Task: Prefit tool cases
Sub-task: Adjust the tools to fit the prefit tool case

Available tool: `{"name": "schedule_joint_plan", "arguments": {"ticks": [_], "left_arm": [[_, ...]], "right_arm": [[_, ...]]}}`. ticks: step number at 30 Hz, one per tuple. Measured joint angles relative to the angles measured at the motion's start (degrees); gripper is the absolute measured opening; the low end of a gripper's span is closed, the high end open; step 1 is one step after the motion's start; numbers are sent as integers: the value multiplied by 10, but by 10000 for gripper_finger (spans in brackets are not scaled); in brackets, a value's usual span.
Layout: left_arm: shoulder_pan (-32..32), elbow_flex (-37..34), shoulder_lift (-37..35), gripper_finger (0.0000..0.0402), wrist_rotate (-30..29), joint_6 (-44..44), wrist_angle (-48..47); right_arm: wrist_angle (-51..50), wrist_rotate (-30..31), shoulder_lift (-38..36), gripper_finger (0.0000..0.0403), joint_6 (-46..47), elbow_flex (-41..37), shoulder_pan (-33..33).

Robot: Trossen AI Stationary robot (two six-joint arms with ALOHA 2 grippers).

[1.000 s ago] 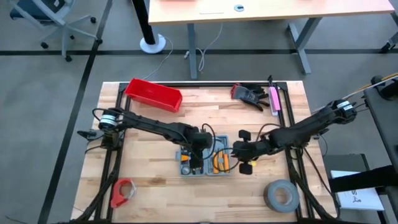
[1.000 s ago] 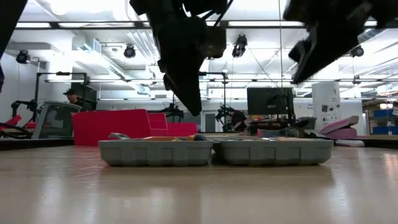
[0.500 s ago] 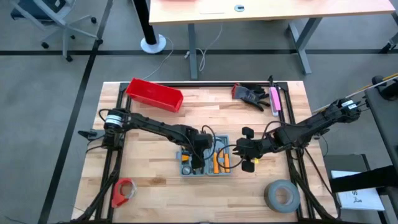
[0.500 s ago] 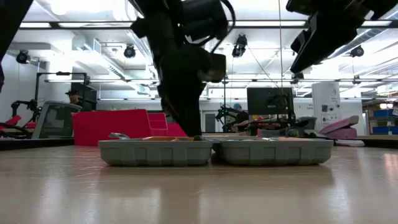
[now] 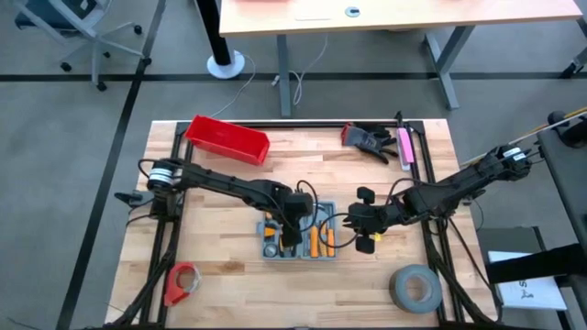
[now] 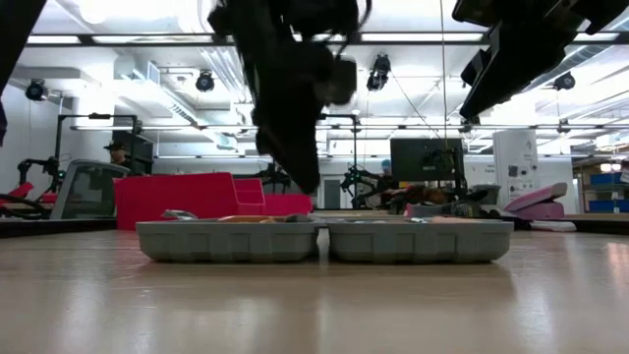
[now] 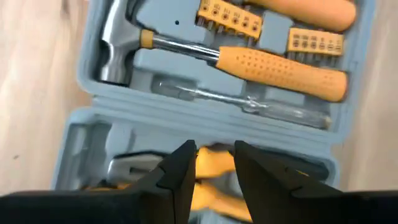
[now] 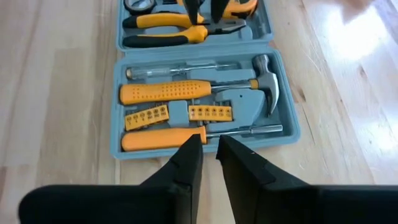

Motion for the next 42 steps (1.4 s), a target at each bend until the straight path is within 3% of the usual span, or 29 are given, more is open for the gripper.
{"name": "schedule_joint_plan", "arguments": {"ticks": [18,30,42], "left_arm": [[-1,5,-15,136,-2,1,-27],[2,-12,70,109,31,22,8],[0,-17,1,108,14,9,-13]], "right_arm": [[0,0,0,48,4,0,0],[3,0,1,51,5,0,1],[4,0,1,53,10,0,2]]}}
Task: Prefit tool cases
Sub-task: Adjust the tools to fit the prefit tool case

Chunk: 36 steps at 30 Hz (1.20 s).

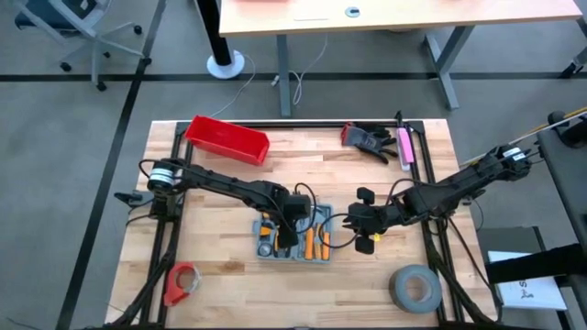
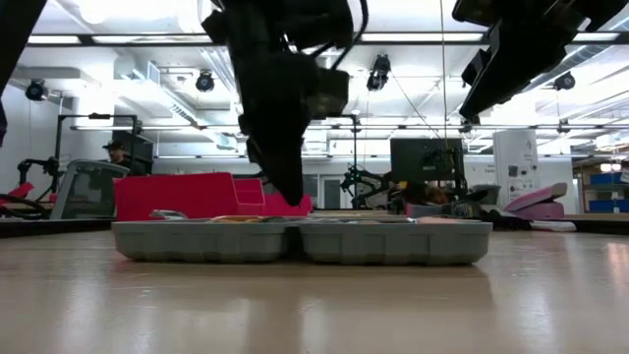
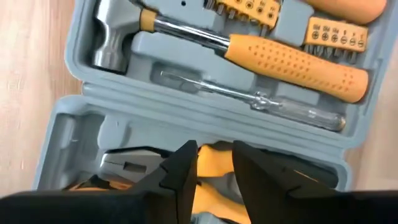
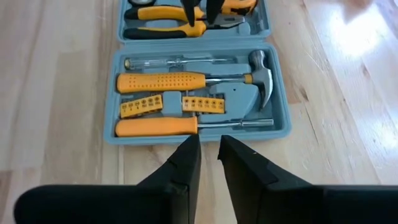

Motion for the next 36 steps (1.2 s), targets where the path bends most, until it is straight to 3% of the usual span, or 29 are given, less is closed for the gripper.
{"name": "schedule_joint_plan", "arguments": {"ticks": [12,21,26,31,36], "left_arm": [[0,0,-37,112,-2,-13,-24],[0,2,-70,114,-1,11,-64],[0,2,-75,144,-1,68,-95],[7,2,-72,182,-2,66,-90],[15,5,-72,186,-14,61,-97]], "right_arm": [[0,0,0,44,0,0,0],[0,0,0,63,0,0,0],[1,0,0,66,0,0,0],[1,1,0,56,0,0,0],[2,1,0,49,-2,0,0]]}}
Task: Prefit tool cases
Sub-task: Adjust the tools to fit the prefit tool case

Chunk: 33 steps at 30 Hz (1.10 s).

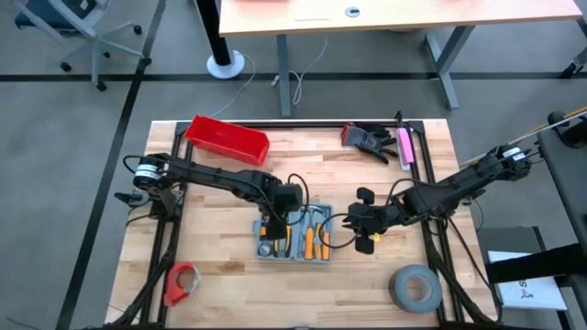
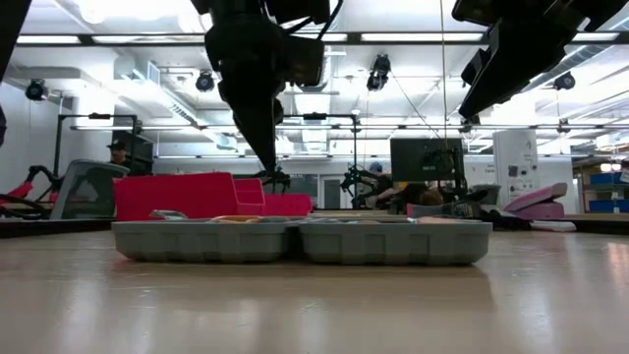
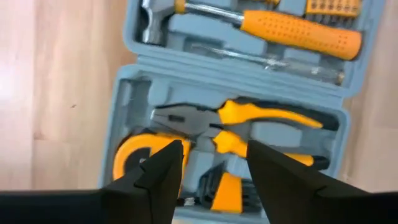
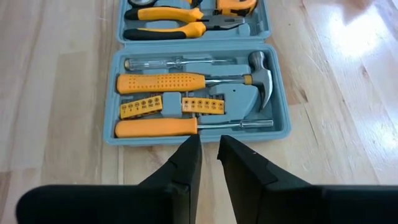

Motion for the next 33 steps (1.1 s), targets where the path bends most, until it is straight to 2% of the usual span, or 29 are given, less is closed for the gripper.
{"name": "schedule_joint_plan", "arguments": {"ticks": [6,12,21,25,28,33], "left_arm": [[0,34,-1,167,-29,27,-20],[3,31,6,155,-60,51,-21],[6,9,102,153,-63,71,19],[7,15,143,153,-48,78,32],[7,14,143,153,-46,71,32],[6,5,95,153,-50,58,22]], "right_arm": [[0,0,0,57,0,0,0],[0,0,0,64,1,0,0],[2,0,0,49,1,0,0],[3,-1,-1,51,2,0,0],[2,-1,-1,57,6,2,0],[2,-1,-1,63,7,3,0]]}}
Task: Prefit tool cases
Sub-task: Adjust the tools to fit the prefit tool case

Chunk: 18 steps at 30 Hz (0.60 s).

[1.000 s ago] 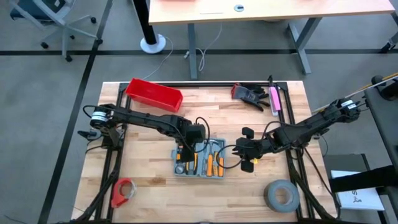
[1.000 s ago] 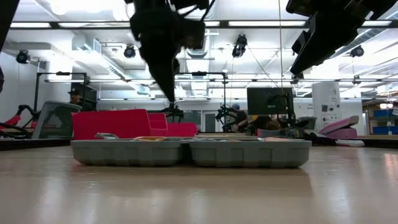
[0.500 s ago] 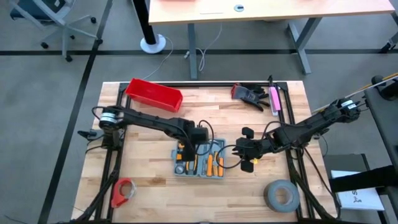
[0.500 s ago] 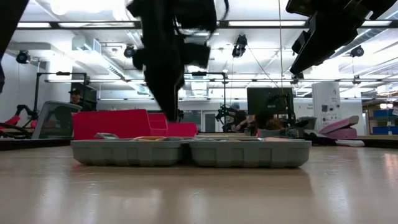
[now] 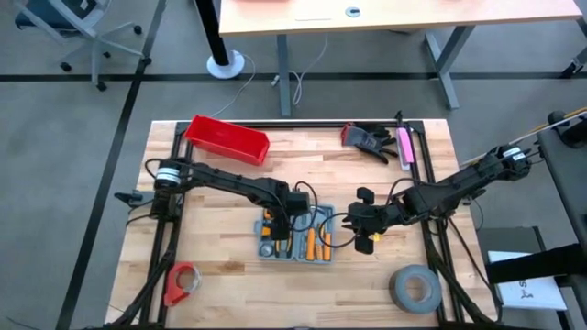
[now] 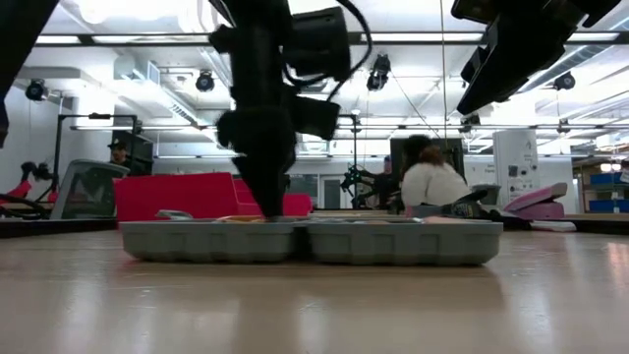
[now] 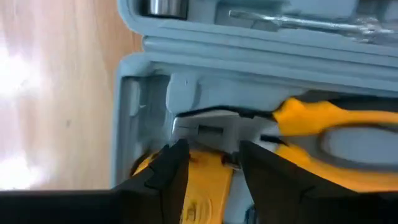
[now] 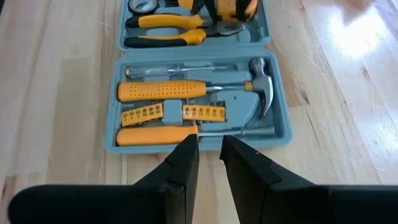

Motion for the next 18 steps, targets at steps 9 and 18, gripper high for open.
{"name": "schedule_joint_plan", "arguments": {"ticks": [9,18], "left_arm": [[-9,1,-83,153,-10,-29,-5],[-33,2,-86,153,6,-46,10]], "right_arm": [[1,0,0,49,0,0,0],[1,1,0,60,0,1,0]]}}
